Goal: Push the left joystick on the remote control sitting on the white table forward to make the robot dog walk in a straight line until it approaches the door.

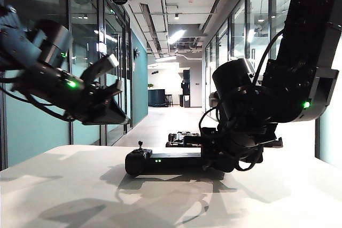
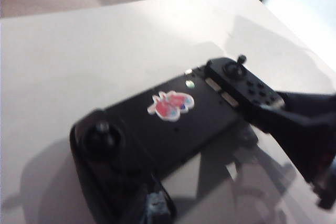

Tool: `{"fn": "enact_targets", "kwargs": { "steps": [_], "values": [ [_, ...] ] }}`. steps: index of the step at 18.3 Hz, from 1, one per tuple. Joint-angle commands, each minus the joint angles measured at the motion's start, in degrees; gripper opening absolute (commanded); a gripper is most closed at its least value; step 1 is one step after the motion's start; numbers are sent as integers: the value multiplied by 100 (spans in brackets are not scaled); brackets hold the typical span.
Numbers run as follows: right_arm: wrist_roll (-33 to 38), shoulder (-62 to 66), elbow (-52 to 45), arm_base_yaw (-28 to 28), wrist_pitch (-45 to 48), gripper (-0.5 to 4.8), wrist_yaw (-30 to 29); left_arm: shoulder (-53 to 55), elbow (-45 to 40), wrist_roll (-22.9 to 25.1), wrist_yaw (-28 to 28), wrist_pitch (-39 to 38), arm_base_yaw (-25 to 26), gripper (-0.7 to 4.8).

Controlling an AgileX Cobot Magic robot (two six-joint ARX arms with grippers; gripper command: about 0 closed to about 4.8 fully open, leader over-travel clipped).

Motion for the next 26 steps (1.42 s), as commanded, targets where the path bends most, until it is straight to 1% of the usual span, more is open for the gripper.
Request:
{"fn": "enact_targets", "kwargs": {
  "steps": [1,2,5,7,10,17,24,26],
  "values": [
    [-77,-28,15,0,68,175,103,319,254,55,94,57,4,-6],
    [-77,-28,15,0,68,175,90,431,339,138,175,46,4,-6],
    [-77,-28,15,0,66,175,90,728,623,186,374,0,7,-6],
    [-77,-26,15,0,66,175,87,973,979,402,546,-308,7,-6],
    [-77,-28,15,0,63,175,90,1237,1325,651,577,-564,11,-6],
    [-77,-28,15,0,63,175,90,1790,1773,671,664,-555,11,-6],
    [-77,-26,13,0,59,175,90,2024,2105,671,662,-555,13,-6],
    [-77,-28,13,0,59,175,90,2033,2120,743,595,-509,17,-6]
  ]
}}
